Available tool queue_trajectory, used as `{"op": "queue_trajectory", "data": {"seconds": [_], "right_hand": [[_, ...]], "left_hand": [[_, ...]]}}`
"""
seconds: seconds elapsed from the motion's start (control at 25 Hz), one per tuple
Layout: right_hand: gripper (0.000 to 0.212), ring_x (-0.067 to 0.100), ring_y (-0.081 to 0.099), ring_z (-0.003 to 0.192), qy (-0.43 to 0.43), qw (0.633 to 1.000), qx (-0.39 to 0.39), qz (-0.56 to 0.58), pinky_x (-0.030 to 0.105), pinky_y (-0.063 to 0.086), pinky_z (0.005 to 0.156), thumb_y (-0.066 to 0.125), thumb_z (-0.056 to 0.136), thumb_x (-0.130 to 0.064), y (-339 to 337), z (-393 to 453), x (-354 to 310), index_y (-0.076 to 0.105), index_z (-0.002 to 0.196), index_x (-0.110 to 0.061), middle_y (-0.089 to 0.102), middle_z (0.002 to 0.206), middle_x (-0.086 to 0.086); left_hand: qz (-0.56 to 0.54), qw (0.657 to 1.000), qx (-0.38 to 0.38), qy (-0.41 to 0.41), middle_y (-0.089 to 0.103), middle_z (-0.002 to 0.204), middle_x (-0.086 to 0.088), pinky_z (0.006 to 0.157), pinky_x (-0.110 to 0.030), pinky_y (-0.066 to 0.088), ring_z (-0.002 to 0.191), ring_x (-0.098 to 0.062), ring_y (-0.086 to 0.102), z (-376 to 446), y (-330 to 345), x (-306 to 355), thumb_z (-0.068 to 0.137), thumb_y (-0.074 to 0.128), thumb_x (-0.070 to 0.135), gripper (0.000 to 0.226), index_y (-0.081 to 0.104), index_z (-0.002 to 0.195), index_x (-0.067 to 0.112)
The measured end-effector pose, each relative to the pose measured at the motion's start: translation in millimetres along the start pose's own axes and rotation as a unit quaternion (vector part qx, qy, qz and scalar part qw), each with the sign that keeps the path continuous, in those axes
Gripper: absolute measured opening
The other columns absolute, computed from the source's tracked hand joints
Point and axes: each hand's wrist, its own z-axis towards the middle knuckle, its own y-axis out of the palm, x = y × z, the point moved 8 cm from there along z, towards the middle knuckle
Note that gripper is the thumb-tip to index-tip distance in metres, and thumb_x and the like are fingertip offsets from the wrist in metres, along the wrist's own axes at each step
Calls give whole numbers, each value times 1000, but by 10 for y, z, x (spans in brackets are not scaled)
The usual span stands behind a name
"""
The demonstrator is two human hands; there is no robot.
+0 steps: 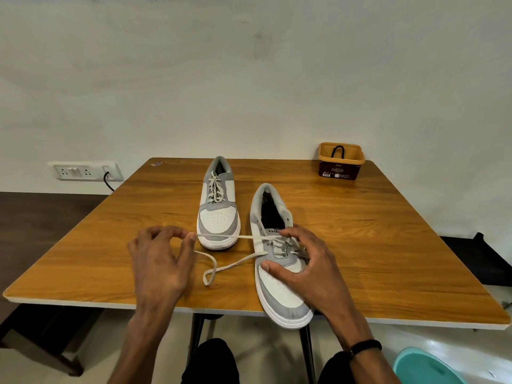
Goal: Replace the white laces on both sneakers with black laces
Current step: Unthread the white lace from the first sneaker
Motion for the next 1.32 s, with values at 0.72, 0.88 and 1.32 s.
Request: {"op": "queue_trajectory", "data": {"seconds": [0.72,0.88,1.32], "right_hand": [[45,25,40,137,5,972,-131,-197,43,50,102,57,96,-65,60,10,-268,70,123,-32,34,155,1],[11,18,49,125,37,986,-132,-97,38,50,102,63,102,-39,8,114,-217,71,102,-31,43,128,-4],[18,8,50,118,1,985,-123,-121,11,45,90,66,102,-28,-53,159,-299,75,118,-29,48,122,-9]], "left_hand": [[-158,956,-134,209,62,118,13,94,-26,49,109,-8,59,-560,550,1064,109,47,24,36,56,143,31],[-135,963,-140,185,61,130,12,100,-29,49,118,-6,56,-615,727,1100,104,34,35,43,53,143,37],[-128,975,-72,169,56,127,14,94,-31,48,113,-8,50,-697,753,1064,104,48,32,35,56,138,37]]}}
